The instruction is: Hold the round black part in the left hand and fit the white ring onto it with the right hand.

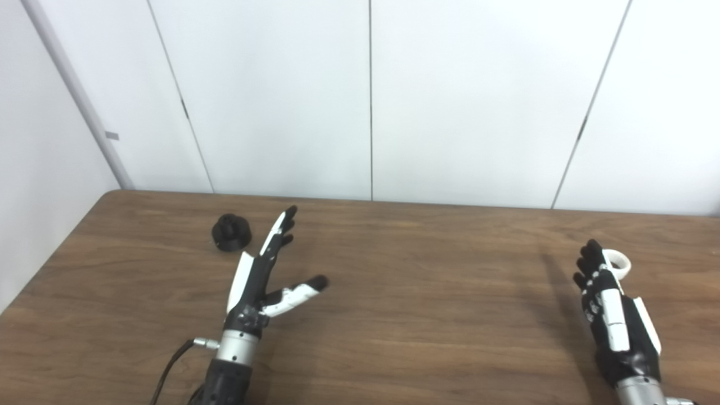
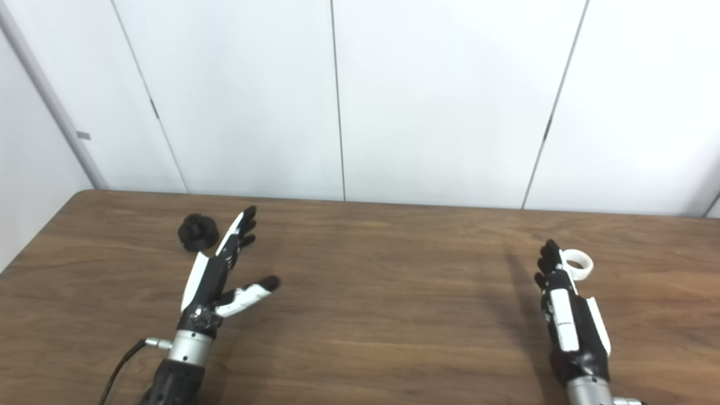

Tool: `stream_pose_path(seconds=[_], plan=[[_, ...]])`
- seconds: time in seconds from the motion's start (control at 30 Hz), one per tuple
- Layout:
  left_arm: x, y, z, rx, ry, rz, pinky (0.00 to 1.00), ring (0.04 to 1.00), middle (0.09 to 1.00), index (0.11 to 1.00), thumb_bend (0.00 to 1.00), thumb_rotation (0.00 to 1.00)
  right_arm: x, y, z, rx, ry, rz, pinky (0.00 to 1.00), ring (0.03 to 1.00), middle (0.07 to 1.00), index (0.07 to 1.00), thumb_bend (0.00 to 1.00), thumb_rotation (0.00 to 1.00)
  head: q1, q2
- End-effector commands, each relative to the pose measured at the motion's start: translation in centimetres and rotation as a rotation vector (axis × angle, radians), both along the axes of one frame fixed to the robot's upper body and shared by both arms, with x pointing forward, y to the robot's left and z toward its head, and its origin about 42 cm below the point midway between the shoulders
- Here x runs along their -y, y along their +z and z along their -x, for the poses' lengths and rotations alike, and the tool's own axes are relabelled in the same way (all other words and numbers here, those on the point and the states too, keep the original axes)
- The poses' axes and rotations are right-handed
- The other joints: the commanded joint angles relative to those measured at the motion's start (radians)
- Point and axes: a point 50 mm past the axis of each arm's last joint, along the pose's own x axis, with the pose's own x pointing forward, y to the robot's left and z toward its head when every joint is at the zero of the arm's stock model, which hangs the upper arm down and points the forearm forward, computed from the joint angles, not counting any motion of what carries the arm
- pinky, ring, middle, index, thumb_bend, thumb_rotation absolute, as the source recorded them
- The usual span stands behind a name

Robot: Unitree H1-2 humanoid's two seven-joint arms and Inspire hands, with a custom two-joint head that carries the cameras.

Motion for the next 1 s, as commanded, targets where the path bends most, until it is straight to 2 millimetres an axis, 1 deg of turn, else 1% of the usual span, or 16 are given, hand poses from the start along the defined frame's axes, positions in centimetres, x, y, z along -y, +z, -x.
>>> stream_pose_path(seconds=[0.0, 0.03, 0.07, 0.13, 0.37, 0.43, 0.5, 0.63, 0.73, 0.83, 0.93, 0.97], plan=[[-2.3, -0.9, 0.9, 0.023, 0.059, -0.113, 0.9, 0.974, 0.983, 0.957, 0.95, 0.46, 0.4, -2.7, 1.6, -0.065, -0.018, -0.016, 1.0, 1.0, 1.0, 1.0, 0.55, 0.93, 0.003, 0.001], [-2.4, -0.6, 0.8, 0.052, 0.078, -0.15, 0.89, 0.971, 0.979, 0.947, 0.94, 0.43, 0.4, -2.8, 1.6, -0.065, -0.017, -0.015, 1.0, 1.0, 1.0, 1.0, 0.55, 0.93, 0.006, 0.0], [-2.6, -0.3, 0.7, 0.078, 0.097, -0.188, 0.9, 0.967, 0.974, 0.944, 0.94, 0.43, 0.4, -2.8, 1.6, -0.068, -0.016, -0.012, 1.0, 1.0, 1.0, 1.0, 0.55, 0.93, 0.008, 0.0], [-2.9, 0.2, 0.4, 0.125, 0.122, -0.241, 0.95, 0.96, 0.964, 0.942, 0.92, 0.41, 0.5, -2.8, 1.6, -0.072, -0.015, -0.007, 1.0, 1.0, 1.0, 1.0, 0.56, 0.93, 0.012, -0.003], [-4.0, 1.5, -0.6, 0.247, 0.188, -0.36, 0.99, 0.96, 0.954, 0.934, 0.89, 0.36, 0.7, -2.9, 1.6, -0.072, -0.015, -0.001, 1.0, 1.0, 1.0, 1.0, 0.56, 0.92, 0.022, -0.009], [-4.4, 1.8, -0.8, 0.266, 0.216, -0.395, 0.99, 0.956, 0.944, 0.92, 0.9, 0.37, 0.7, -2.9, 1.7, -0.071, -0.017, 0.005, 1.0, 1.0, 1.0, 1.0, 0.57, 0.92, 0.023, -0.008], [-5.0, 2.1, -1.2, 0.284, 0.246, -0.428, 0.98, 0.947, 0.934, 0.909, 0.91, 0.4, 0.7, -2.9, 1.7, -0.072, -0.019, 0.004, 1.0, 1.0, 1.0, 1.0, 0.58, 0.93, 0.027, -0.01], [-6.4, 2.8, -1.8, 0.285, 0.313, -0.479, 1.0, 0.958, 0.935, 0.904, 0.91, 0.42, 0.7, -2.9, 1.8, -0.075, -0.017, 0.002, 1.0, 1.0, 1.0, 1.0, 0.57, 0.93, 0.033, -0.013], [-7.7, 3.3, -2.4, 0.252, 0.368, -0.512, 1.0, 0.972, 0.948, 0.916, 0.91, 0.46, 0.7, -3.0, 1.8, -0.075, -0.013, 0.002, 1.0, 1.0, 1.0, 1.0, 0.57, 0.92, 0.033, -0.018], [-9.2, 3.8, -2.9, 0.212, 0.42, -0.542, 1.0, 0.98, 0.967, 0.936, 0.95, 0.5, 0.8, -3.2, 1.9, -0.076, -0.008, -0.006, 1.0, 1.0, 1.0, 1.0, 0.56, 0.92, 0.042, -0.022], [-10.4, 4.1, -3.2, 0.181, 0.459, -0.539, 1.0, 0.991, 0.983, 0.966, 0.98, 0.54, 0.8, -3.3, 1.8, -0.075, -0.008, -0.013, 1.0, 1.0, 1.0, 1.0, 0.56, 0.92, 0.049, -0.026], [-10.8, 4.2, -3.3, 0.17, 0.469, -0.53, 1.0, 0.996, 0.987, 0.971, 0.98, 0.54, 0.9, -3.3, 1.8, -0.074, -0.008, -0.017, 1.0, 1.0, 1.0, 1.0, 0.56, 0.92, 0.05, -0.026]])
